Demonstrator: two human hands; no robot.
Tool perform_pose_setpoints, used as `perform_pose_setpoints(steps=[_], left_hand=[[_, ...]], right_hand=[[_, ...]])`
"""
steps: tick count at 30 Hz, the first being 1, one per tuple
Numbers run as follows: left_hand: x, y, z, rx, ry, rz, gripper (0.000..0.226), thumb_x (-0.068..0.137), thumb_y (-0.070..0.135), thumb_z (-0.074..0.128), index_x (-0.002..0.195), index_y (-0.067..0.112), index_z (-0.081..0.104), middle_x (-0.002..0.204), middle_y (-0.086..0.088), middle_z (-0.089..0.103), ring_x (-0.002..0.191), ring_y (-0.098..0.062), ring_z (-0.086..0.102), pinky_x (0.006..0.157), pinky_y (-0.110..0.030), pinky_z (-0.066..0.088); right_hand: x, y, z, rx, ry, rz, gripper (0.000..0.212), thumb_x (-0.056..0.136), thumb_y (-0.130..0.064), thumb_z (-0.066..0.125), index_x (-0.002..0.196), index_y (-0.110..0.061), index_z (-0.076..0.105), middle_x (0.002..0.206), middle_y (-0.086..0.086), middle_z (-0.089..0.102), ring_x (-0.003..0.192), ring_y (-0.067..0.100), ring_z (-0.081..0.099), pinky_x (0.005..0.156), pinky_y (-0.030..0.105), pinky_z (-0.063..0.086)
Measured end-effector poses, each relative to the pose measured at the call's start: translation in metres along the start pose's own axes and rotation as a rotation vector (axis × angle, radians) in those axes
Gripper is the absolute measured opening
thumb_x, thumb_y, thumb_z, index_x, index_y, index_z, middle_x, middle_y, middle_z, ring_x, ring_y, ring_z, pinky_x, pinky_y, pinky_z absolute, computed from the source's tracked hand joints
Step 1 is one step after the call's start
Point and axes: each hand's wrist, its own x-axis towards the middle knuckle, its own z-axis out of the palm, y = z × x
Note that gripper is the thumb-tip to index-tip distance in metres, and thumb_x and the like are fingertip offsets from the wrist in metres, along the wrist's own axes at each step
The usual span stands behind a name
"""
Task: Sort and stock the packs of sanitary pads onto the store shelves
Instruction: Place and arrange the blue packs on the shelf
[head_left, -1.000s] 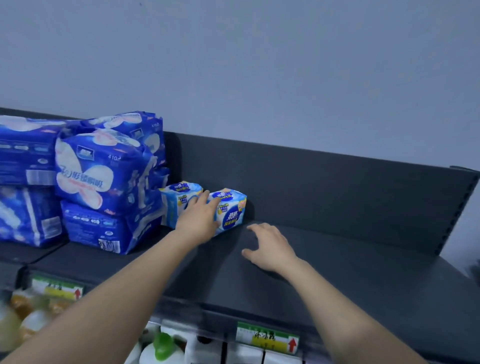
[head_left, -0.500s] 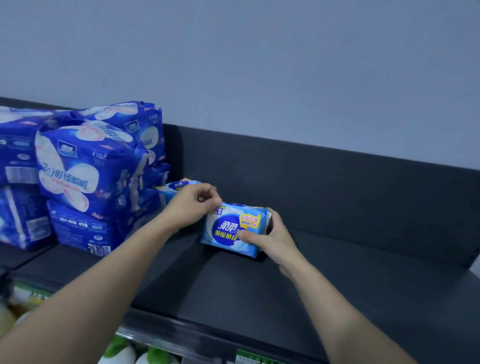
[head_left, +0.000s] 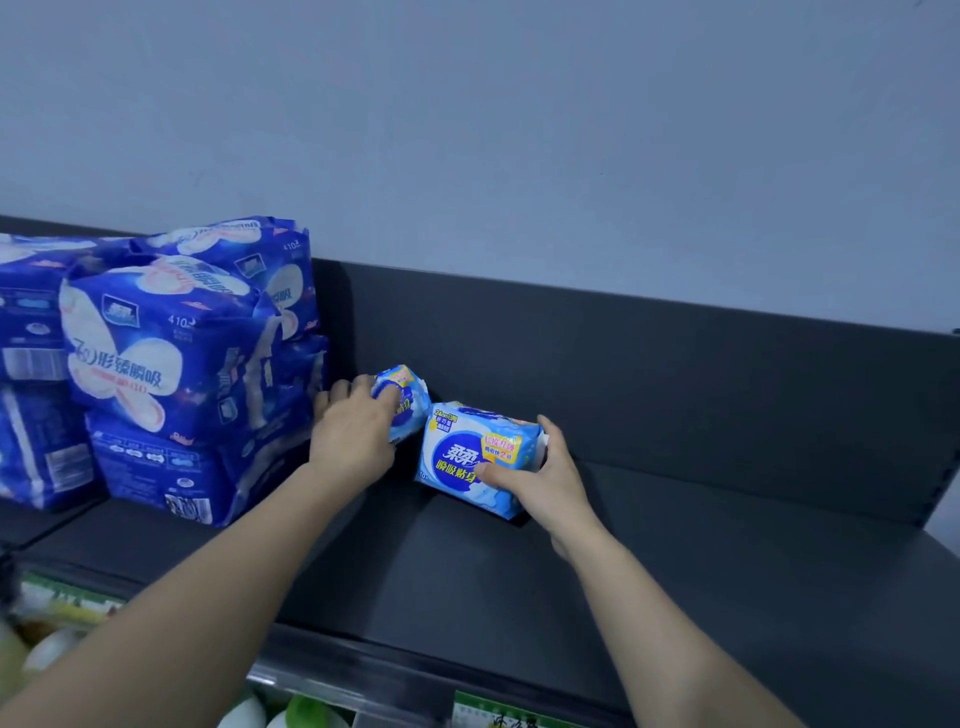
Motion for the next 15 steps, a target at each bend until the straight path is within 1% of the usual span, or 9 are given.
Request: perform_pose_setpoints(steps=[2,3,5,6,8,10,12,14,15], left_hand=[[0.001,-0.004,-0.012,-0.359,-0.001,-0.148,0.048,0.074,0.032,0.071,0.116,0.022,0.051,0.118,-0.002,0.052,0.113,-0.028,0.045,0.089,-0.039,0.039],[0.002,-0.006,-0.018,-0.575,-0.03,-0.23,0.049,0.069,0.034,0.074,0.113,0.023,0.055,0.114,0.0,0.056,0.112,-0.026,0.048,0.085,-0.037,0.042],[0.001,-0.009,-0.023,-0.927,-0.109,-0.342,0.051,0.055,0.044,0.075,0.102,0.028,0.062,0.113,0.002,0.061,0.106,-0.021,0.057,0.085,-0.037,0.05],[-0.002,-0.009,-0.024,-1.0,-0.149,-0.357,0.054,0.049,0.05,0.074,0.098,0.032,0.062,0.115,0.001,0.061,0.103,-0.02,0.06,0.087,-0.038,0.051],[-0.011,-0.008,-0.023,-1.005,-0.27,-0.334,0.065,0.045,0.059,0.08,0.104,0.038,0.06,0.121,-0.001,0.054,0.104,-0.017,0.06,0.091,-0.037,0.052],[-0.017,-0.007,-0.021,-0.946,-0.365,-0.301,0.077,0.053,0.054,0.087,0.121,0.041,0.053,0.126,-0.002,0.04,0.107,-0.017,0.054,0.094,-0.035,0.049],[-0.017,-0.003,-0.023,-0.872,-0.341,-0.263,0.086,0.062,0.042,0.087,0.135,0.035,0.043,0.126,-0.005,0.032,0.102,-0.017,0.046,0.09,-0.03,0.045],[-0.015,0.004,-0.028,-0.895,-0.285,-0.268,0.095,0.061,0.036,0.089,0.14,0.026,0.036,0.132,-0.007,0.031,0.1,-0.016,0.042,0.087,-0.028,0.041],[-0.015,0.009,-0.029,-0.935,-0.262,-0.266,0.098,0.06,0.035,0.089,0.14,0.022,0.033,0.134,-0.007,0.031,0.101,-0.015,0.042,0.087,-0.028,0.04]], right_hand=[[-0.001,-0.006,-0.004,-0.007,0.004,0.018,0.113,0.056,-0.022,0.09,0.149,-0.03,0.027,0.127,-0.014,0.058,0.11,0.008,0.062,0.09,0.031,0.053],[-0.002,-0.009,-0.007,-0.011,-0.002,0.028,0.109,0.06,-0.018,0.09,0.149,-0.028,0.027,0.124,-0.013,0.06,0.105,0.007,0.063,0.083,0.027,0.053],[-0.005,-0.017,-0.013,-0.005,-0.018,0.053,0.1,0.067,-0.011,0.086,0.148,-0.025,0.029,0.119,-0.011,0.062,0.093,0.001,0.064,0.065,0.017,0.049],[-0.006,-0.02,-0.016,0.003,-0.018,0.061,0.097,0.069,-0.009,0.085,0.147,-0.024,0.03,0.117,-0.01,0.063,0.088,-0.002,0.063,0.059,0.013,0.046],[-0.01,-0.022,-0.02,0.011,0.002,0.069,0.096,0.069,-0.007,0.085,0.147,-0.023,0.031,0.118,-0.008,0.064,0.087,-0.002,0.063,0.057,0.013,0.045],[-0.015,-0.02,-0.02,0.006,0.025,0.065,0.099,0.067,-0.006,0.086,0.148,-0.024,0.031,0.12,-0.007,0.065,0.092,0.003,0.065,0.062,0.017,0.048],[-0.022,-0.017,-0.021,0.016,0.057,0.059,0.099,0.065,-0.005,0.087,0.146,-0.024,0.034,0.12,-0.006,0.066,0.098,0.008,0.067,0.069,0.021,0.051],[-0.03,-0.015,-0.024,0.044,0.099,0.041,0.097,0.065,-0.004,0.087,0.145,-0.024,0.036,0.118,-0.006,0.067,0.099,0.01,0.068,0.075,0.024,0.054],[-0.036,-0.015,-0.028,0.06,0.128,0.026,0.095,0.065,-0.004,0.087,0.144,-0.024,0.037,0.117,-0.007,0.068,0.099,0.009,0.068,0.076,0.023,0.054]])
